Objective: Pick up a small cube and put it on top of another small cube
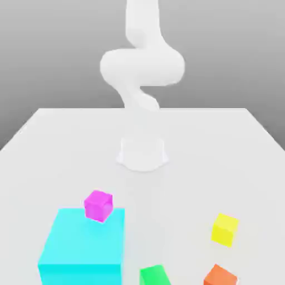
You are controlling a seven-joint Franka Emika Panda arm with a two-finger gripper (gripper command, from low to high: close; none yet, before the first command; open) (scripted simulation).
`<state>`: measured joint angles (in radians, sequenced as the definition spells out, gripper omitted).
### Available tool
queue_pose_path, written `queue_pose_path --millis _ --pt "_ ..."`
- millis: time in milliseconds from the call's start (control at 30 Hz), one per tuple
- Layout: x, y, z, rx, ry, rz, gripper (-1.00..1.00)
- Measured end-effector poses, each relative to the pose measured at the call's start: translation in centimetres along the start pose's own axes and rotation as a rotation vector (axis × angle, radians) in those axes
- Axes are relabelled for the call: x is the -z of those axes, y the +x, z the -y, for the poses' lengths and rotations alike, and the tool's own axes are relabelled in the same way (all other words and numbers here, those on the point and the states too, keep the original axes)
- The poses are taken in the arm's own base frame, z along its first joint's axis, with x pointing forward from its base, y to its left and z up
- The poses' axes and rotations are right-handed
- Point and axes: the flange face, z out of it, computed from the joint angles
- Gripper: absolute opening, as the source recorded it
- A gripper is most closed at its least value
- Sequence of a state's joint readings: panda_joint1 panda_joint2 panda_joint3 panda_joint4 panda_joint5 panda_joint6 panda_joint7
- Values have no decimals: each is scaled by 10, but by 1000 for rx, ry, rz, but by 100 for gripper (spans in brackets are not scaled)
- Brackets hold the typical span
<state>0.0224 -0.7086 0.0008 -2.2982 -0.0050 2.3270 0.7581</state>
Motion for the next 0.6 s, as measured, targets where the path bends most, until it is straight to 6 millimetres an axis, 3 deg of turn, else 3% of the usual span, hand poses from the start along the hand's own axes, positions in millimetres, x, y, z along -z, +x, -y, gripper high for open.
queue_pose_path --millis 300,600 --pt "-160 -37 20 234 -110 203 0" --pt "-305 -118 12 474 -190 417 0"
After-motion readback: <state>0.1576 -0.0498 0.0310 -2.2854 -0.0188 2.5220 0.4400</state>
